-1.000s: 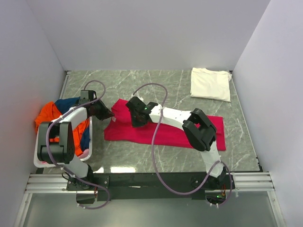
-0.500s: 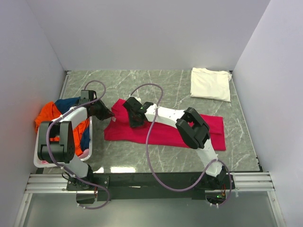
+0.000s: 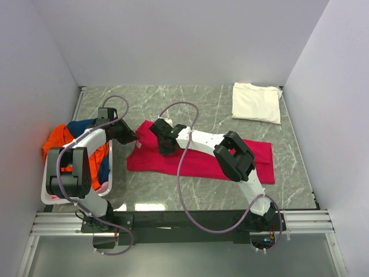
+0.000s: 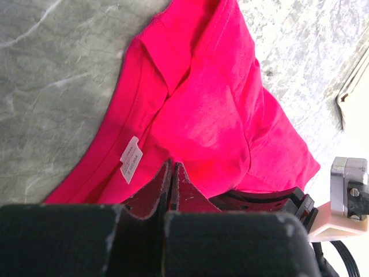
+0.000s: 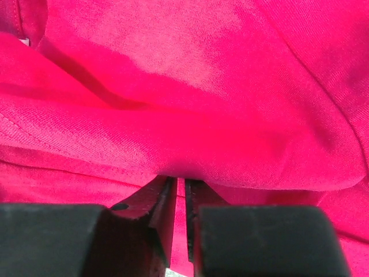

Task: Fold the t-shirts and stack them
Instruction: Fold the tshirt

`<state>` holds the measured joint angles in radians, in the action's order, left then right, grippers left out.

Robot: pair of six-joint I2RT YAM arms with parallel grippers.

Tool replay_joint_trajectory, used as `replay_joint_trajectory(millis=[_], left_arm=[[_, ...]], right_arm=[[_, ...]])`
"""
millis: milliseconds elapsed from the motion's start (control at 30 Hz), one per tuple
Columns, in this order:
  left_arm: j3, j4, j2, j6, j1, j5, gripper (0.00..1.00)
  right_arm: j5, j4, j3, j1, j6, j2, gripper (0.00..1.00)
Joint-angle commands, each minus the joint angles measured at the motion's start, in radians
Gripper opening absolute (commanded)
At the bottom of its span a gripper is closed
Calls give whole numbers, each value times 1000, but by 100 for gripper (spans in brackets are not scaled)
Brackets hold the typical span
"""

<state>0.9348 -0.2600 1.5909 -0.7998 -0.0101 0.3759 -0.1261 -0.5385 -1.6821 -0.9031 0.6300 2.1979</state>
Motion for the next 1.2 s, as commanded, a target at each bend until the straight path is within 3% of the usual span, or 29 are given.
replay_joint_trajectory(millis=[0,267,633,1167], left_arm=[[36,7,12,22,1,17,0],[13,7,-8,16,1,9,0],[-47,-61,-85,60,-1,-40,0],[-100,-214,-164,131,-19,-52,0]], right_arm=[[-38,-26,-1,6,-10,28,12],[-43,-20,18,26,-13,-64,2],[16,-41,93,41,-27,-196,1],[105,-91,193,41,-7,-259,0]])
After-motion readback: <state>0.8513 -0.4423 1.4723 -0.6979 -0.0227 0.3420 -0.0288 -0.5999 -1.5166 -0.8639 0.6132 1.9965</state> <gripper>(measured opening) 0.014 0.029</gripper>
